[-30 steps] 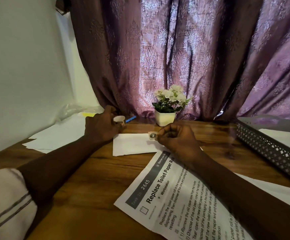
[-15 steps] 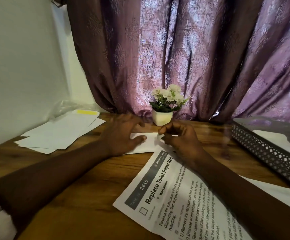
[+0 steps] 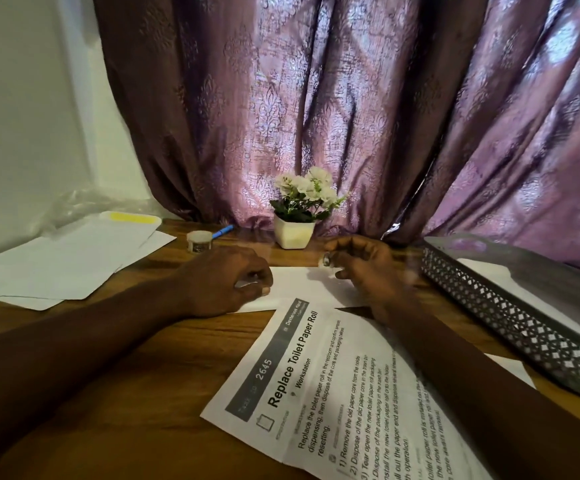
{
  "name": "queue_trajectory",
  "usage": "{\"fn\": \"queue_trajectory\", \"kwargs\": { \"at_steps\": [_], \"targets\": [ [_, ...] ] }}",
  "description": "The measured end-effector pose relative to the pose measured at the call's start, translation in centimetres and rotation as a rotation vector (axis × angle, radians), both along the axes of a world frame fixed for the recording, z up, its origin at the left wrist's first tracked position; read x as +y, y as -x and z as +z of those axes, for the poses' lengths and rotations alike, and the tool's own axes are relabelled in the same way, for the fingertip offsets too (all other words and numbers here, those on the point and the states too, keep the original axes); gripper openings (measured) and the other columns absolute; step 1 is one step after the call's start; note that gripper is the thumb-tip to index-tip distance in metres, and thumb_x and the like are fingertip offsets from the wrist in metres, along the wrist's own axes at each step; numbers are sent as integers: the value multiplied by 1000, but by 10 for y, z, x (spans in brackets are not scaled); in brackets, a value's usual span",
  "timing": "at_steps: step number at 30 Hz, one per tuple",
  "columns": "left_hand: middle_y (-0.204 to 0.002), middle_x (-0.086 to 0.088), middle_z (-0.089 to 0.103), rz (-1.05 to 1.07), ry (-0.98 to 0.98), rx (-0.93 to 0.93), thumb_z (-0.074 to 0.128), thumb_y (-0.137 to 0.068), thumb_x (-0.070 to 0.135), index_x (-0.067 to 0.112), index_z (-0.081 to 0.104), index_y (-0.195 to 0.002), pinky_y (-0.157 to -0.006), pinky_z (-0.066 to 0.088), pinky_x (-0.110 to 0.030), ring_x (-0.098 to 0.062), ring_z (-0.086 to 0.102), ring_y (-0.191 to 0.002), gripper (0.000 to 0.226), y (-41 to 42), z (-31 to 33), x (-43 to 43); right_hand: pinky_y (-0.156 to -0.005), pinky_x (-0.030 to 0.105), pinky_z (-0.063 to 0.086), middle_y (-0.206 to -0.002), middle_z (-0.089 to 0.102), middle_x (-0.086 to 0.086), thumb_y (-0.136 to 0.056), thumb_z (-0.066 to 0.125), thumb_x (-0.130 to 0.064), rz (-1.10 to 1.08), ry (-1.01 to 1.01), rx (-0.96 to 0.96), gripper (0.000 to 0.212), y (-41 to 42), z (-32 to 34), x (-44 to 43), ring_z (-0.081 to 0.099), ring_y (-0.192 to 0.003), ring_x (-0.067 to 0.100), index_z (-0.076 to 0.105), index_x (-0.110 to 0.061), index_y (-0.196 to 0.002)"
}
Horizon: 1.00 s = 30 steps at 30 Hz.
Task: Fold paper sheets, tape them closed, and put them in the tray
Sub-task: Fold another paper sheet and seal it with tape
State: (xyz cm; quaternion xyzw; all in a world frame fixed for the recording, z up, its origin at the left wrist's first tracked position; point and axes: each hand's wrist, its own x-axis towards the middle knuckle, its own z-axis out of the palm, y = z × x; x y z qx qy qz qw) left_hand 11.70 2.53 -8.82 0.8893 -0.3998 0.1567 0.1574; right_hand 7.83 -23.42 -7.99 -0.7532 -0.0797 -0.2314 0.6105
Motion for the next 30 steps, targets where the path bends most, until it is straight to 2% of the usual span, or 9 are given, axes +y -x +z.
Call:
{"fn": "queue_trajectory", "kwargs": {
  "at_steps": [5, 8, 12, 16, 19, 21, 26, 30],
  "targets": [
    [-111, 17, 67, -33, 14, -4, 55, -92, 50, 34, 70, -111, -93, 51, -38, -4, 59, -103, 29, 2, -1, 0, -54, 12, 45, -78, 72, 1, -90, 69, 7, -115, 109, 36, 20, -9, -9, -13, 58, -54, -5, 75, -7, -104],
    [-110, 17, 67, -32, 17, 10, 52, -89, 54, 35, 69, -110, -92, 51, -39, -5, 59, -103, 33, 1, -1, 1, -53, 7, 43, -76, 70, -3, -89, 71, 7, -137, 164, 62, 13, -14, -13, -16, 58, -51, -10, 76, -3, -96],
    [-109, 18, 66, -46, 28, 7, 60, -94, 46, 36, 69, -109, -91, 51, -40, -5, 59, -102, 20, -1, -2, 1, -62, 12, 49, -75, 74, -6, -87, 76, 3, -115, 224, 59, 22, -17, -16, -17, 64, -61, -5, 75, -16, -75],
    [-107, 18, 66, -48, 56, 27, 61, -94, 46, 36, 69, -108, -90, 53, -41, -5, 59, -101, 20, -1, -3, 1, -72, 24, 50, -85, 77, 5, -88, 75, 0, -124, 280, 49, 20, -23, -19, -21, 65, -73, 9, 75, -17, -77],
    [-106, 19, 67, -56, 64, 28, 57, -90, 51, 37, 69, -107, -89, 53, -42, -5, 60, -100, 25, 0, -3, 1, -69, 28, 52, -78, 77, -5, -89, 72, -8, -177, 432, 55, 23, -33, -18, -25, 65, -69, 6, 73, -23, -72],
    [-105, 18, 67, -57, 72, 34, 59, -91, 49, 36, 69, -106, -89, 53, -42, -5, 60, -100, 22, 0, -3, 1, -76, 34, 56, -79, 78, -6, -90, 71, -13, -190, 537, 61, 23, -39, -16, -25, 70, -75, 10, 73, -26, -72],
    [-108, 18, 66, -60, 81, 45, 65, -94, 43, 36, 69, -109, -90, 54, -43, -6, 61, -103, 16, -3, -5, 1, -80, 28, 56, -90, 79, -8, -94, 68, -15, -216, 634, 78, 27, -44, -13, -27, 71, -85, 10, 75, -34, -76],
    [-109, 19, 66, -43, 87, 64, 67, -94, 42, 36, 70, -110, -90, 55, -42, -5, 60, -103, 17, -4, -6, 0, -79, 21, 50, -96, 78, -7, -96, 67, -10, -166, 641, 130, 20, -47, -10, -30, 66, -84, 4, 83, -22, -96]
  ]
}}
